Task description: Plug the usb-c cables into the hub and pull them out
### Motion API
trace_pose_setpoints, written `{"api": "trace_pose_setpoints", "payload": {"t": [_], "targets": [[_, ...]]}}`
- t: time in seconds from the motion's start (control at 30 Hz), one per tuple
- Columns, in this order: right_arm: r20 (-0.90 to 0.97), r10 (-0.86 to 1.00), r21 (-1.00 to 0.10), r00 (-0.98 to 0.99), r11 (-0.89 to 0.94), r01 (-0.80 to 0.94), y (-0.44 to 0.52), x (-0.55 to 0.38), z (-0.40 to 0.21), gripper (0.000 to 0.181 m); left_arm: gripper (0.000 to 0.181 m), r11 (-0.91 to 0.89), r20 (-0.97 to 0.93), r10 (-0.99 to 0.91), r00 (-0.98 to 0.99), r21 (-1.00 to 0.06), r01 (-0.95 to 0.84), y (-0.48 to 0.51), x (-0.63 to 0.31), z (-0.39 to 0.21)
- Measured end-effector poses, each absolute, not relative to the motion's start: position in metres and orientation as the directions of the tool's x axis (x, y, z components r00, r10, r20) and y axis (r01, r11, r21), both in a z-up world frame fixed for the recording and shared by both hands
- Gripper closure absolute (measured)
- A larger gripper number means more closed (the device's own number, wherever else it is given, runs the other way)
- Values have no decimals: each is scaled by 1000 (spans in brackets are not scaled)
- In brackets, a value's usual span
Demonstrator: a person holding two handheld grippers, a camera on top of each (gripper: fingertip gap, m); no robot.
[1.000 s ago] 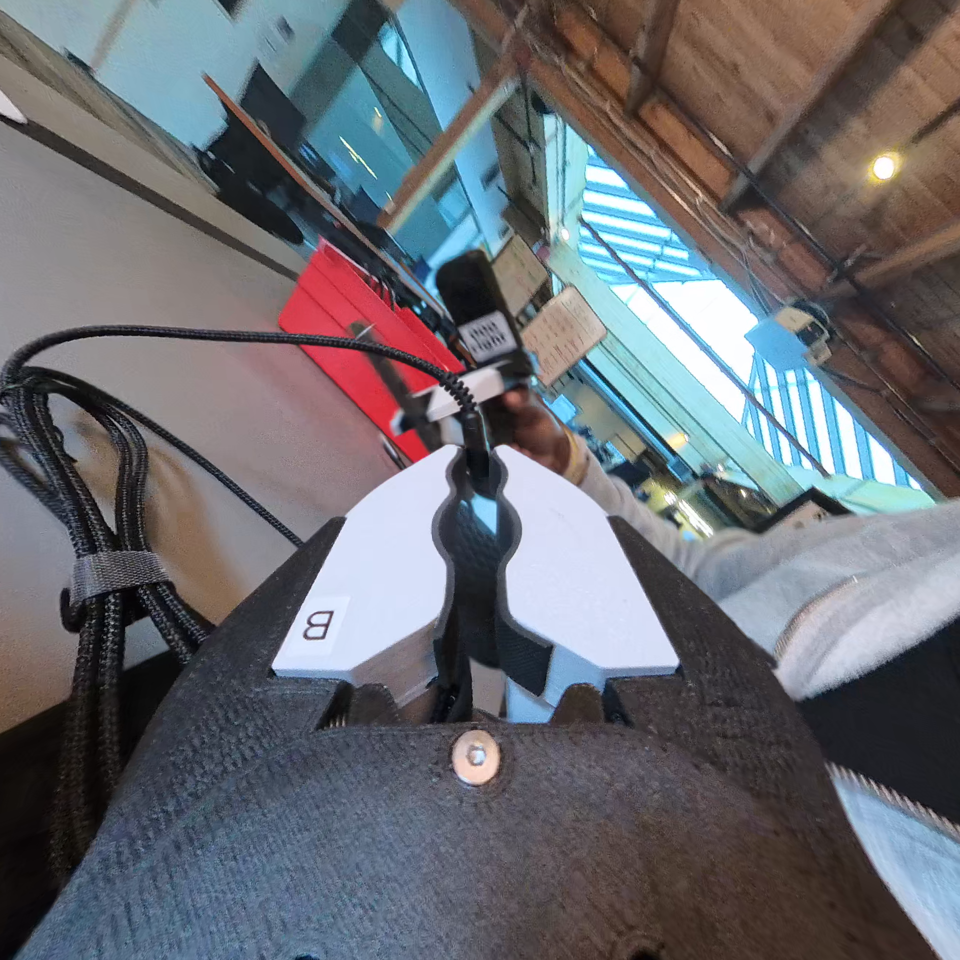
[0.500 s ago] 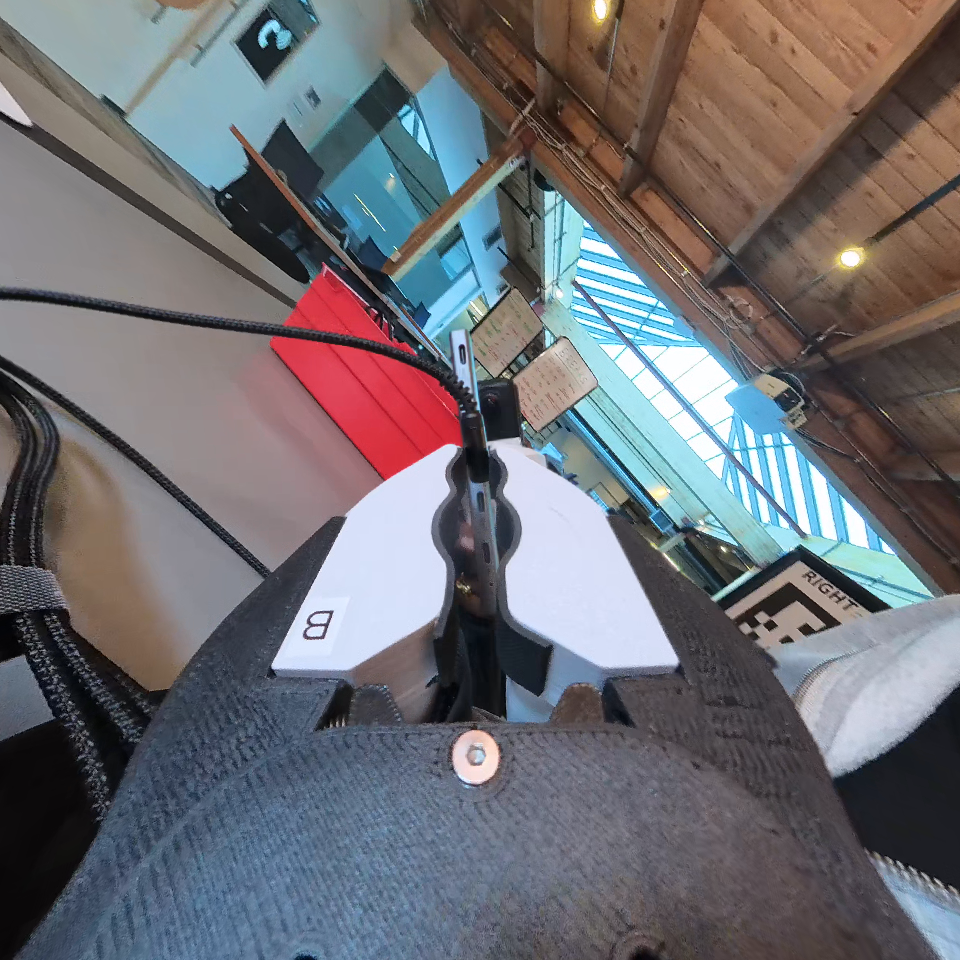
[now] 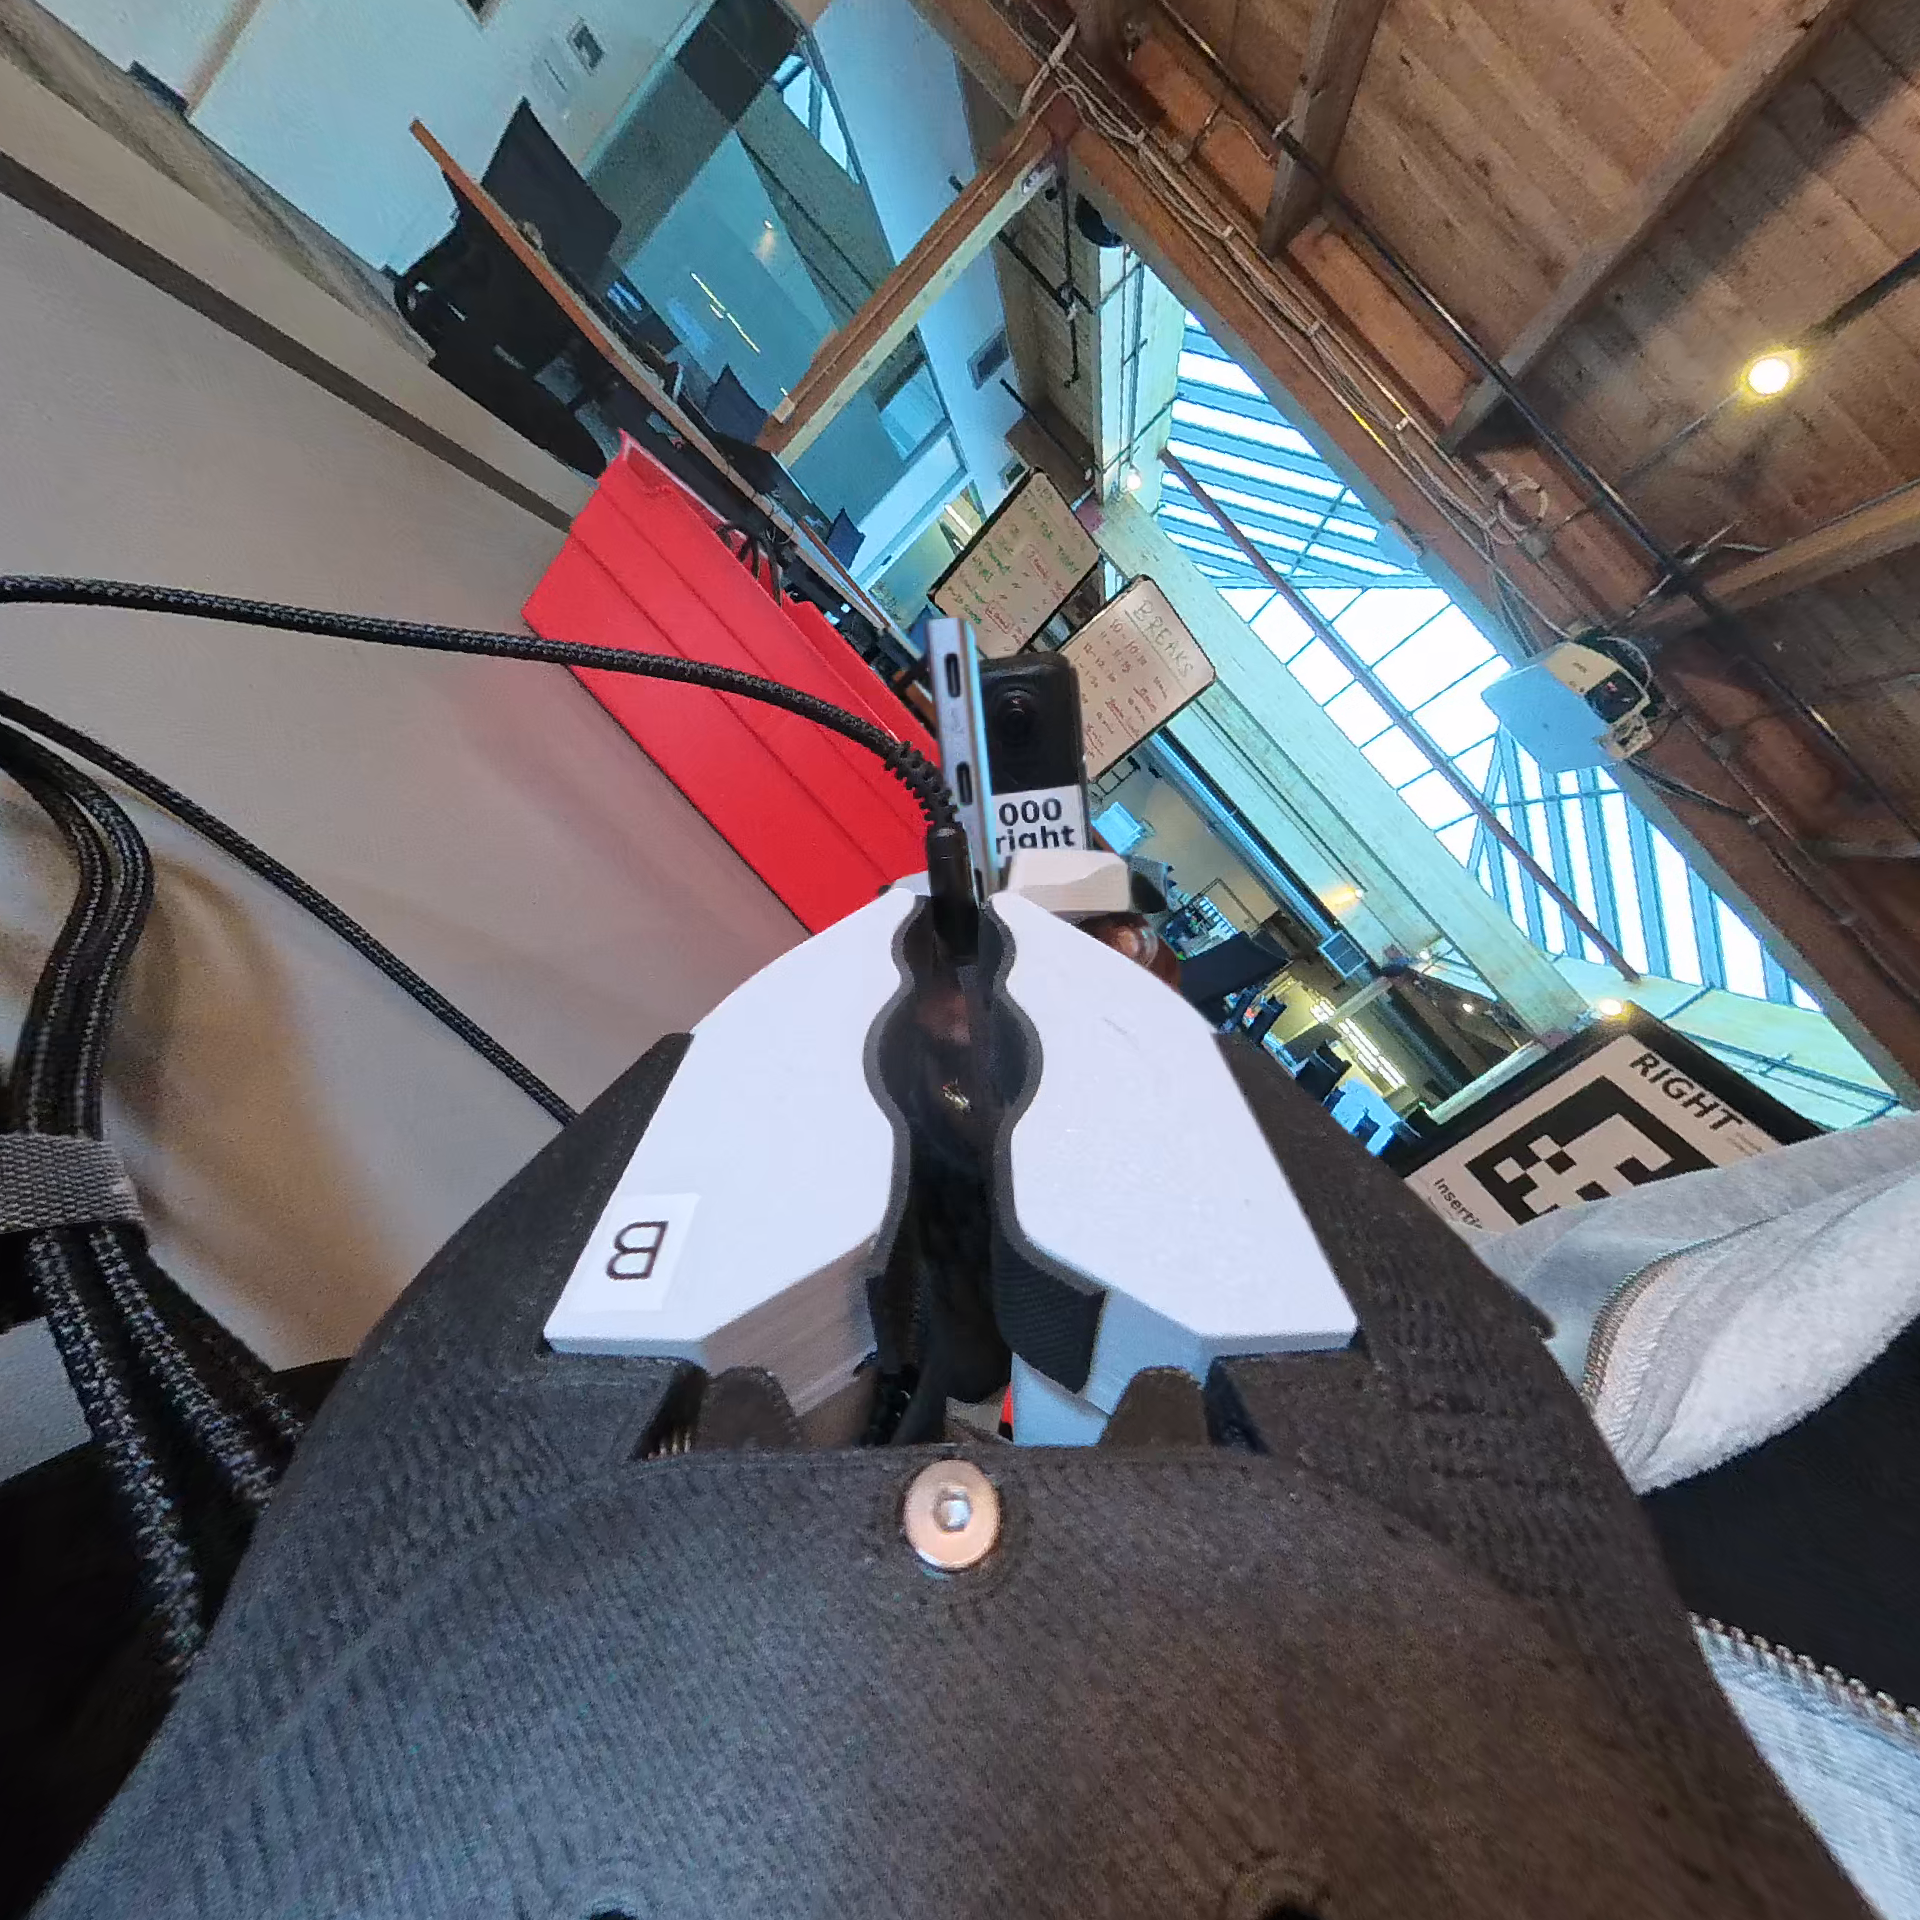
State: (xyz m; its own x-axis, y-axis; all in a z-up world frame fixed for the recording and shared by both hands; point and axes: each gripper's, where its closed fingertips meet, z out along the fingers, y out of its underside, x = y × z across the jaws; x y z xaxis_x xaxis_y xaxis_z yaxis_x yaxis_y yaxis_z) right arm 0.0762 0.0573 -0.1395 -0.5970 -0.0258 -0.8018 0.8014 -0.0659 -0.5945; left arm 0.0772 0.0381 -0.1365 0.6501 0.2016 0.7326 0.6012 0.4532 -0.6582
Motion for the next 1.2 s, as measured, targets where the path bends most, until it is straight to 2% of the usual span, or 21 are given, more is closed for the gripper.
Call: {"api": "trace_pose_setpoints", "payload": {"t": [0.13,0.33,0.7,1.2], "targets": [[-789,-16,-613,-614,-41,789,57,80,-141,172,172,420,709,232,666,-690,589,43,79,-139],[-782,-26,-623,-623,-14,782,57,82,-141,173,173,426,727,192,660,-667,611,42,80,-138],[-779,0,-628,-628,-8,778,59,80,-145,172,172,404,710,223,668,-691,599,45,80,-141],[-815,-53,-575,-577,-45,817,52,82,-145,172,172,421,707,219,673,-691,588,43,80,-139]]}}
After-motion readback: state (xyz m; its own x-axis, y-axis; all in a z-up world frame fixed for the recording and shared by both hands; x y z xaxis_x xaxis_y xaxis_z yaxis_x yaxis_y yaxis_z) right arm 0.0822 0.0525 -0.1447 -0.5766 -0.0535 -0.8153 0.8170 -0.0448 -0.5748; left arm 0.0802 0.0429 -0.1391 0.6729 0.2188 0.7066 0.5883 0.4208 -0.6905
